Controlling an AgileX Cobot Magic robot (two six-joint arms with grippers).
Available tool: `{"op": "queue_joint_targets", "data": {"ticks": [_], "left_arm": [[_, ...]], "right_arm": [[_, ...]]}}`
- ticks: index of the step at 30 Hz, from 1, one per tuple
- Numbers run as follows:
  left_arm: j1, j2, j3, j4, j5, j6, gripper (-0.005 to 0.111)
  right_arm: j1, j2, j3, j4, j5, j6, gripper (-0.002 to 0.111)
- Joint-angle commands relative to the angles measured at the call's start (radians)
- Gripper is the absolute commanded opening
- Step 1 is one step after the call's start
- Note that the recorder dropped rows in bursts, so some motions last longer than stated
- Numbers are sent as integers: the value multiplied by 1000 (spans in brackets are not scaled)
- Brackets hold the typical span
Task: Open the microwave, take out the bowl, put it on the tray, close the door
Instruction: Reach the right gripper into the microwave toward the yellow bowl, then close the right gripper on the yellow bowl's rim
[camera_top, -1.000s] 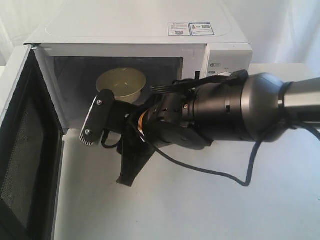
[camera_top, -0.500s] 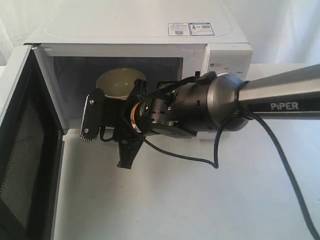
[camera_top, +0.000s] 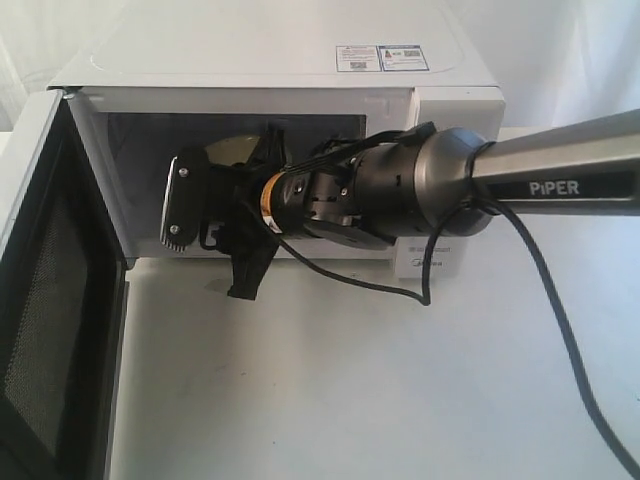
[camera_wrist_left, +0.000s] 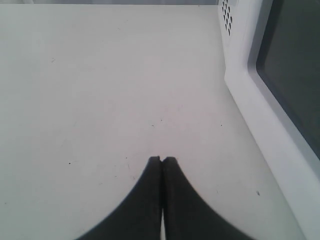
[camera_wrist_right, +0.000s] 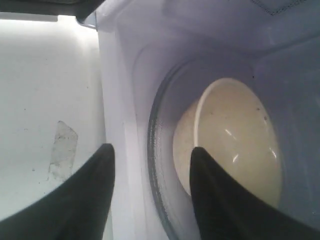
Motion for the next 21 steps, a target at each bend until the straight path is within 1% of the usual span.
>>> {"op": "queue_joint_targets", "data": {"ticks": [1,6,13,21], "left_arm": [[3,-4,4,-3,-2,-4,0],[3,-4,4,-3,-2,-4,0],[3,-4,4,-3,-2,-4,0],[3,-4,4,-3,-2,-4,0]], "right_arm": [[-20,2,-11,-16,-16,-41,45],[-21,38,-41,-16,12,-147,45],[-21,84,-109,-20,24,-146,45],[-25,128,-160,-41,80,-144,45]]}}
